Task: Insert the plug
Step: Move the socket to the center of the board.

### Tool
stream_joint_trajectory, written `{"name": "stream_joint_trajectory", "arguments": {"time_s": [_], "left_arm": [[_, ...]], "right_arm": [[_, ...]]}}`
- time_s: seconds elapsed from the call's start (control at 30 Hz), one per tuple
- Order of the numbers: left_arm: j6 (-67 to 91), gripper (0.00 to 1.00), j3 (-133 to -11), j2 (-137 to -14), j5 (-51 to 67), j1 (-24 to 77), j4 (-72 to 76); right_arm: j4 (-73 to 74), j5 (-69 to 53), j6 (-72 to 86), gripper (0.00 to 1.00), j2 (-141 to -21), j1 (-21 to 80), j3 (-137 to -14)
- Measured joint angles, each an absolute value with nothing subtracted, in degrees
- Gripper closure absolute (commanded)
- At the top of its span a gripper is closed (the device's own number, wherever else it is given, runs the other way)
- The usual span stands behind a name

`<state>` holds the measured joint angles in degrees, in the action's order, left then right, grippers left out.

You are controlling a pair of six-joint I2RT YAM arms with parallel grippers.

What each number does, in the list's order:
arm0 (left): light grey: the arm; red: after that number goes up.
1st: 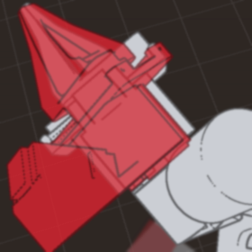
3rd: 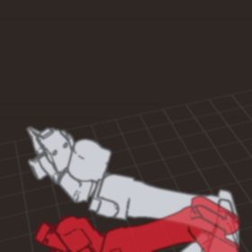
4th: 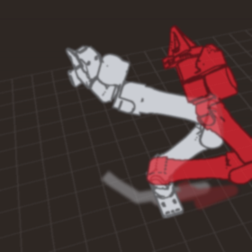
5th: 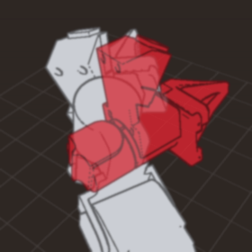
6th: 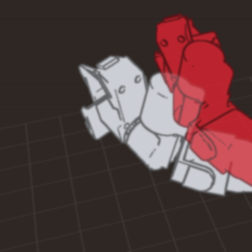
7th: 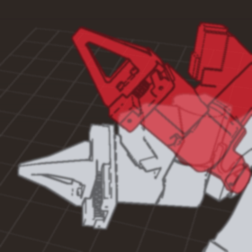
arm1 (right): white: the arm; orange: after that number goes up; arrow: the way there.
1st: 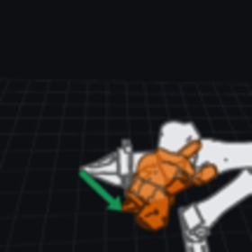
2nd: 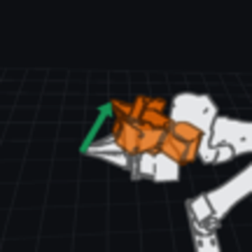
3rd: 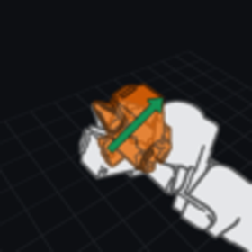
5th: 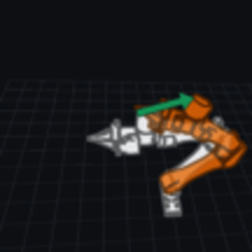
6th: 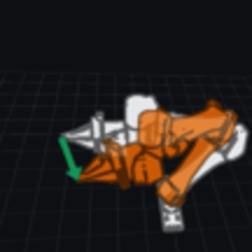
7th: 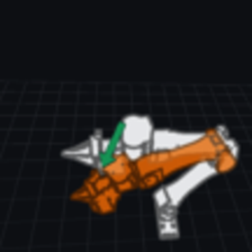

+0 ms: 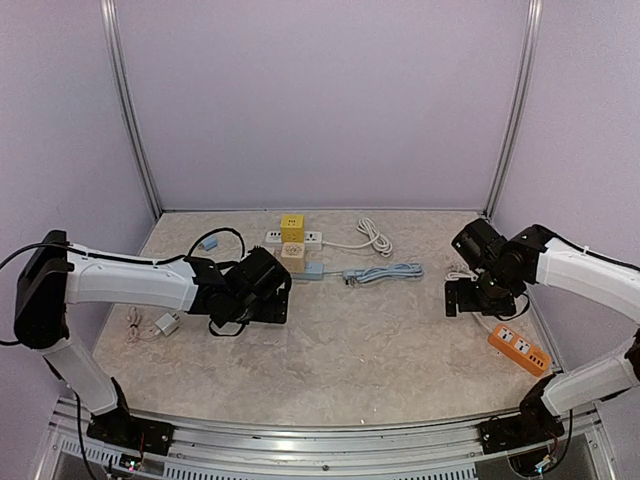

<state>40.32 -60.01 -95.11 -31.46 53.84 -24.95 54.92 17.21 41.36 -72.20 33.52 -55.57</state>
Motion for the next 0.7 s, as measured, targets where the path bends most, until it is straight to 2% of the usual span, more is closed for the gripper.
{"name": "stream_joint_trajectory", "arguments": {"time_s": [0.5,0.7], "left_arm": [[40.3,0.01,-50.5,-85.6,-31.3,55.5,-20.9],[40.2,0.01,-49.1,-83.4,-31.7,55.5,-19.8]], "right_arm": [[51.8,11.7,44.2,0.00,-62.0,12.0,-44.1],[48.4,9.0,43.7,0.00,-61.4,5.7,-39.6]]}}
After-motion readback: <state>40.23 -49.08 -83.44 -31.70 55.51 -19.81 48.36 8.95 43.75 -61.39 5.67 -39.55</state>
